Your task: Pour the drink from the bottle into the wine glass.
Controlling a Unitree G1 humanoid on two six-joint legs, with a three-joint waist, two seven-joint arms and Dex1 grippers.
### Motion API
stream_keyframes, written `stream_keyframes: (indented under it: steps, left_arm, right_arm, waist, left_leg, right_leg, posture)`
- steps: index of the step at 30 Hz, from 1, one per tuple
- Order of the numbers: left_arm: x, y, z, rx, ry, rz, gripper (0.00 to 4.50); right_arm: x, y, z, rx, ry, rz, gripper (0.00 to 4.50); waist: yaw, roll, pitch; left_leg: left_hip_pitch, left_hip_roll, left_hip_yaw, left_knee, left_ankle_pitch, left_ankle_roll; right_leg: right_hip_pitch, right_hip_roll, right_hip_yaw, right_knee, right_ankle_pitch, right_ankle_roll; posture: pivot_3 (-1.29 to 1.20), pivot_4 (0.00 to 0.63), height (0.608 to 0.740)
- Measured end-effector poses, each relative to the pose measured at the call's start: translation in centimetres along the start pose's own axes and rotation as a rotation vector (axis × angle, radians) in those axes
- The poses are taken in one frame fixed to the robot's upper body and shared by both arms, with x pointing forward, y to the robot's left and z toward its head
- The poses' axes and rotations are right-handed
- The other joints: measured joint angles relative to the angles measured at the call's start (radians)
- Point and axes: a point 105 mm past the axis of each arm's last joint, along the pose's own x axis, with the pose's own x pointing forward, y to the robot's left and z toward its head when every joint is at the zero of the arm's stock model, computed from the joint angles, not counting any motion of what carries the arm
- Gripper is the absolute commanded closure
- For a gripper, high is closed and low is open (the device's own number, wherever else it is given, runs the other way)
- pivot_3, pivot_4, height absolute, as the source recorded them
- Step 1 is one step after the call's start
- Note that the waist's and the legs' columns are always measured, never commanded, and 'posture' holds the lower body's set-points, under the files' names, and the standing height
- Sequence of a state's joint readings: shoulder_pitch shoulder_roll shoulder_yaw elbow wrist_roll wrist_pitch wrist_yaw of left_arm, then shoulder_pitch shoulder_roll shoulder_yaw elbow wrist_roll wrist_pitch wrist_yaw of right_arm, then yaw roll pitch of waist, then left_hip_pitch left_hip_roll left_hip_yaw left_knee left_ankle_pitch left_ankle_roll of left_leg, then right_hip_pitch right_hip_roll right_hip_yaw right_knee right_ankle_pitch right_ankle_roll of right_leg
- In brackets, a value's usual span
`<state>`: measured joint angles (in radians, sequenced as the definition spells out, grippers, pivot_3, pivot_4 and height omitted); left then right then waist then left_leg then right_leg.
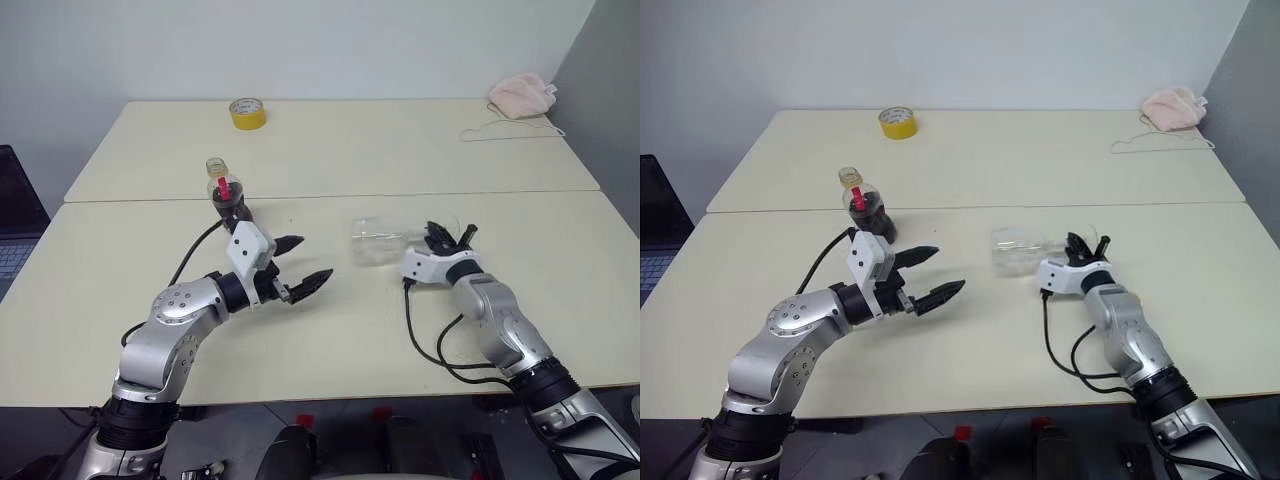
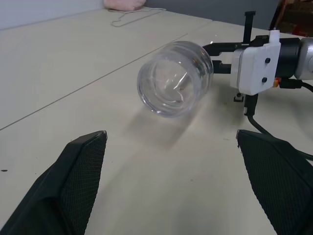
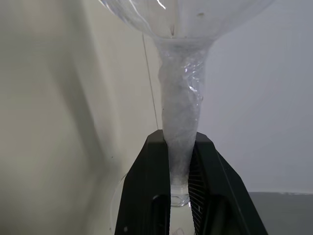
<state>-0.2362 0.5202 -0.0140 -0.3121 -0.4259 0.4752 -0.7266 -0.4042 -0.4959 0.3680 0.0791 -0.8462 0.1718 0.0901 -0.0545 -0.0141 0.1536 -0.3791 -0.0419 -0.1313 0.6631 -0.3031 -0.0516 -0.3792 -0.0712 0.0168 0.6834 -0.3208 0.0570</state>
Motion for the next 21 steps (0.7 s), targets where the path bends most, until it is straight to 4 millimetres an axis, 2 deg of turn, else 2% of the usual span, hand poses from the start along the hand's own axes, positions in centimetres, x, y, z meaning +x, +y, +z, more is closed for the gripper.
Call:
stream_keyframes:
  steps: [3, 6, 9, 11, 17, 21]
  left_arm:
    - [0.0, 0.0, 0.0, 0.0, 0.0, 0.003, 0.0]
    - [-0.1, 0.3, 0.2, 0.0, -0.006, 0.026, 0.0]
    - [-0.8, 0.9, 0.3, -0.021, -0.025, 0.052, 0.0]
    - [-1.4, 1.2, 0.4, -0.042, -0.037, 0.063, 0.0]
    - [-3.7, 0.9, -0.3, -0.083, -0.006, 0.014, 0.0]
    - [-4.2, 0.3, 0.1, -0.093, -0.01, -0.014, 0.0]
  right_arm:
    - [0.0, -0.7, 0.3, 0.018, -0.009, -0.024, 4.3]
    - [0.1, -2.1, 1.2, 0.166, -0.036, -0.057, 4.3]
    - [-0.2, -3.6, 3.4, 0.425, -0.156, -0.065, 4.3]
    - [-0.8, -4.0, 5.1, 0.596, -0.255, -0.031, 4.3]
    - [-1.9, -2.6, 8.2, 0.981, -0.435, 0.146, 4.3]
    - [-2.0, -1.6, 10.3, 1.175, -0.553, 0.258, 4.3]
  waist:
    - [0.0, 0.0, 0.0]
    - [0.0, 0.0, 0.0]
    - [-0.002, 0.0, 0.0]
    - [-0.002, 0.0, 0.0]
    - [-0.002, 0.001, 0.001]
    - [-0.001, 0.001, 0.001]
  left_leg:
    - [0.0, 0.0, 0.0, 0.0, 0.0, 0.0]
    - [0.0, 0.0, 0.0, 0.0, 0.0, 0.0]
    - [0.0, 0.001, 0.0, 0.0, 0.0, 0.0]
    - [0.0, 0.001, -0.001, 0.0, 0.0, 0.0]
    - [0.0, 0.001, -0.001, 0.0, 0.0, 0.0]
    - [0.0, 0.0, -0.001, 0.0, 0.0, 0.0]
  right_leg:
    - [0.0, 0.0, 0.0, 0.0, 0.0, 0.0]
    - [0.0, 0.0, 0.0, 0.0, 0.0, 0.0]
    - [0.0, 0.0, 0.0, 0.0, 0.0, 0.0]
    - [0.0, 0.0, -0.001, 0.0, 0.0, 0.0]
    - [0.0, 0.0, -0.001, 0.0, 0.0, 0.0]
    - [0.0, 0.0, -0.001, 0.0, 0.0, 0.0]
  posture:
    - [0.0, 0.15, 0.74]
    - [0.0, 0.15, 0.74]
    - [0.0, 0.15, 0.74]
    - [0.0, 0.15, 0.74]
    - [0.0, 0.15, 0.74]
    - [0.0, 0.15, 0.74]
